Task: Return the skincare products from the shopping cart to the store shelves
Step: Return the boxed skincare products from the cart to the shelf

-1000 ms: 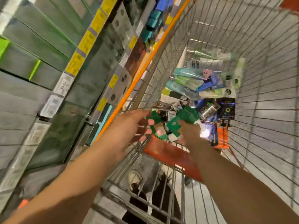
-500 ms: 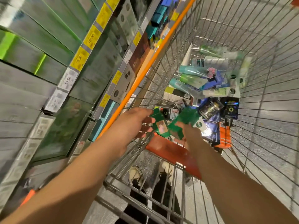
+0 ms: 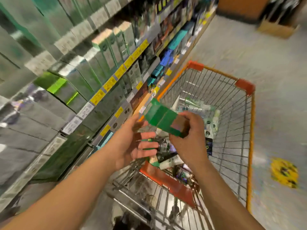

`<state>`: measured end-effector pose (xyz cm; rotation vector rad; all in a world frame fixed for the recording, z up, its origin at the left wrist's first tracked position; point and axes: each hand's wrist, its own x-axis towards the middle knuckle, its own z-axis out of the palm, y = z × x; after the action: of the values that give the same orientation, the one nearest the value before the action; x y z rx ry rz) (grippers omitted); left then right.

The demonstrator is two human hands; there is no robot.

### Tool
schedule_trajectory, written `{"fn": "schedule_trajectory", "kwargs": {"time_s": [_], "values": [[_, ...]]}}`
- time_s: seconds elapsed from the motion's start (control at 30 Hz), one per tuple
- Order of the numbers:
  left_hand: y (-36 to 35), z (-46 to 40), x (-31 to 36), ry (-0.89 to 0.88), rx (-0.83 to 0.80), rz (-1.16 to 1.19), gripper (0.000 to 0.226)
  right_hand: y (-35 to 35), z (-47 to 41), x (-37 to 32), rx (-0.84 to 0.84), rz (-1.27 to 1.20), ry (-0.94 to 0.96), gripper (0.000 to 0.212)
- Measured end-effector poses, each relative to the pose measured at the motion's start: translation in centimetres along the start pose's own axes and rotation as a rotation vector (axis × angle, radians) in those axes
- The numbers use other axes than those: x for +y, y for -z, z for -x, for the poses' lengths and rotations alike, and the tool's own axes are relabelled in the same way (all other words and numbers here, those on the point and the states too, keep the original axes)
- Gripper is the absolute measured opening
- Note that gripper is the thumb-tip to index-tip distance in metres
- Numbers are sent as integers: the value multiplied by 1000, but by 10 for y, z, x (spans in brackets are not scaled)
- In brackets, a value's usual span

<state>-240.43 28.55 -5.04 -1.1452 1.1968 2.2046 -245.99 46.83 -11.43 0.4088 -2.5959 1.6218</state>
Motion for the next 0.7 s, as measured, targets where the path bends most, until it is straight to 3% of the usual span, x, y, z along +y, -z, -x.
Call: {"fn": "schedule_trajectory", "kwargs": {"time_s": [0.17, 0.27, 0.37, 0.43, 0.53, 0.7], "values": [[1, 71, 35, -146, -152, 3, 69, 20, -18, -79, -43, 111, 369, 69], [7, 109, 43, -289, -152, 70, 65, 24, -31, -114, -38, 100, 599, 76], [18, 140, 48, -423, -84, 90, 54, 20, -38, -155, -69, 56, 703, 90], [27, 159, 52, -496, -62, 166, 44, 9, -39, -183, -55, -49, 708, 96], [48, 187, 59, -652, -38, 272, 33, -15, -43, -219, -127, -303, 558, 109], [90, 231, 73, -882, -11, 314, 40, -62, -43, -285, -340, -499, 432, 89]]}}
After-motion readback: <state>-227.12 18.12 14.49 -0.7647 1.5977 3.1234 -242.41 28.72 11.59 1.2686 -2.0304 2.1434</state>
